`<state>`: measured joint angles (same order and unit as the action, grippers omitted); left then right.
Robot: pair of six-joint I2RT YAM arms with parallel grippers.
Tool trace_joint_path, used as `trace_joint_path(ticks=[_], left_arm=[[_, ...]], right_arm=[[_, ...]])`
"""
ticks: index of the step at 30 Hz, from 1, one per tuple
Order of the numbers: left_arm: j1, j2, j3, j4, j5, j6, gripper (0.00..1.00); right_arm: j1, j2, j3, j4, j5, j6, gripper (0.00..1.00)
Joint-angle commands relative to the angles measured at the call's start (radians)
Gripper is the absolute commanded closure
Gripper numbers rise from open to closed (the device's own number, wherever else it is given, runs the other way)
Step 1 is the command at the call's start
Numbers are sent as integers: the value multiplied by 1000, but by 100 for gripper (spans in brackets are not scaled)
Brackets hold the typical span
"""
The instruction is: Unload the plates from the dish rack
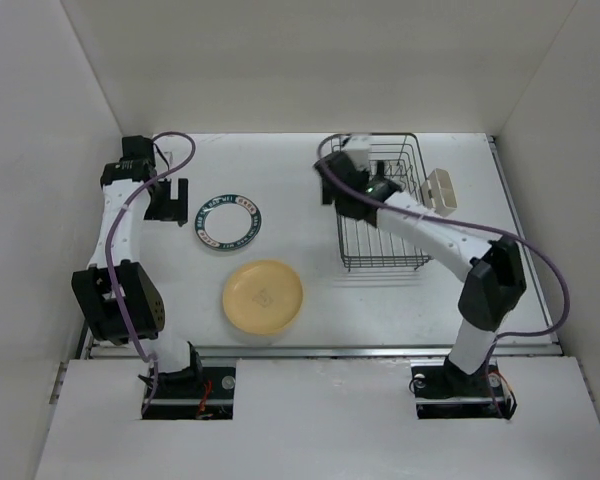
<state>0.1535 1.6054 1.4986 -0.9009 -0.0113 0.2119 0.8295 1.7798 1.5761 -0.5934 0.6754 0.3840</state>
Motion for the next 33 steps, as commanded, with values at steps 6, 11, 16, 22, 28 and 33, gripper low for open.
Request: trace_joint_path(ticks=[6, 11, 16, 22, 28, 33], left_arm=[[6, -127, -96, 146, -340, -112, 1], [6, -148, -126, 180, -440, -147, 1], [6, -148, -126, 189, -438, -147, 1], [6, -137, -106, 168, -427, -147, 1], [6, -148, -124, 177, -427, -147, 1], [6, -157, -124, 177, -418, -138, 1]], right_arm=[[-516, -135, 67, -218, 267, 346, 0], [-775, -229, -2, -184, 90, 336, 0], [-802, -287, -33, -184, 102, 335, 0], [-802, -298, -21, -184, 64, 345, 0], [-802, -289, 1, -226, 90, 345, 0], [-802, -289, -22, -206, 21, 303, 0]])
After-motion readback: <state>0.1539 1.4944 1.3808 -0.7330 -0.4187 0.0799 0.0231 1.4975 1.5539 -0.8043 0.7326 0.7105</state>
